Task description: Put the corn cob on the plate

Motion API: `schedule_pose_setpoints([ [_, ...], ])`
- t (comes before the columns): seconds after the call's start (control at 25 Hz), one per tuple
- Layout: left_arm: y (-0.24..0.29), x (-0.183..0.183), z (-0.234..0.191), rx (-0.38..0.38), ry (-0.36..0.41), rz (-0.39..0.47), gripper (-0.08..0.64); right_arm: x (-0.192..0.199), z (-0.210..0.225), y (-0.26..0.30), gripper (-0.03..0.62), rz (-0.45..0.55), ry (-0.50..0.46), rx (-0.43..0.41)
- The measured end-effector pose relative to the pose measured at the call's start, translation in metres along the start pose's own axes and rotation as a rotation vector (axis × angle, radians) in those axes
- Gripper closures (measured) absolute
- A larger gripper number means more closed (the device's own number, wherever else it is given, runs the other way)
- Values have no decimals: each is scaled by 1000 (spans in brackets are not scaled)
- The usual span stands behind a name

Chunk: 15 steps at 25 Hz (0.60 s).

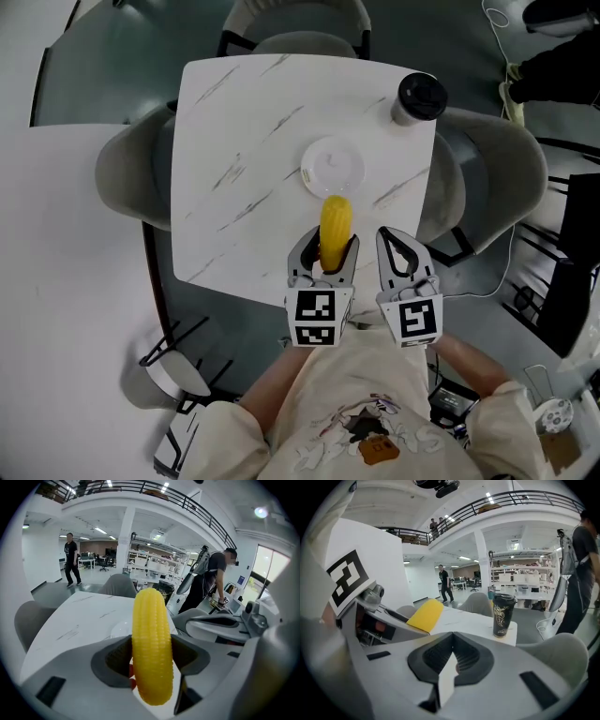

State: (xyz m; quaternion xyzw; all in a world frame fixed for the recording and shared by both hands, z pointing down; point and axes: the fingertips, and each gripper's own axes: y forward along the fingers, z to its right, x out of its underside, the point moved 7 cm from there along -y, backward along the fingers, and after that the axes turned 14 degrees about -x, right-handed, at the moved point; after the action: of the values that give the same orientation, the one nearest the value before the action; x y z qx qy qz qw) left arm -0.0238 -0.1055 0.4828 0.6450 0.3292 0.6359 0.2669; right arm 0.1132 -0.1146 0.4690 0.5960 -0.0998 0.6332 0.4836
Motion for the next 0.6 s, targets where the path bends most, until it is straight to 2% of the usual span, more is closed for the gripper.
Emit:
schedule_pose_setpoints([
  [0.32,44,-1,-9,-34,-17,-39,307,18,20,32,595,-29,10,-29],
  [0.6,83,8,-15,-65,-22,-116,307,28,28,51,595,-45,14,-61],
])
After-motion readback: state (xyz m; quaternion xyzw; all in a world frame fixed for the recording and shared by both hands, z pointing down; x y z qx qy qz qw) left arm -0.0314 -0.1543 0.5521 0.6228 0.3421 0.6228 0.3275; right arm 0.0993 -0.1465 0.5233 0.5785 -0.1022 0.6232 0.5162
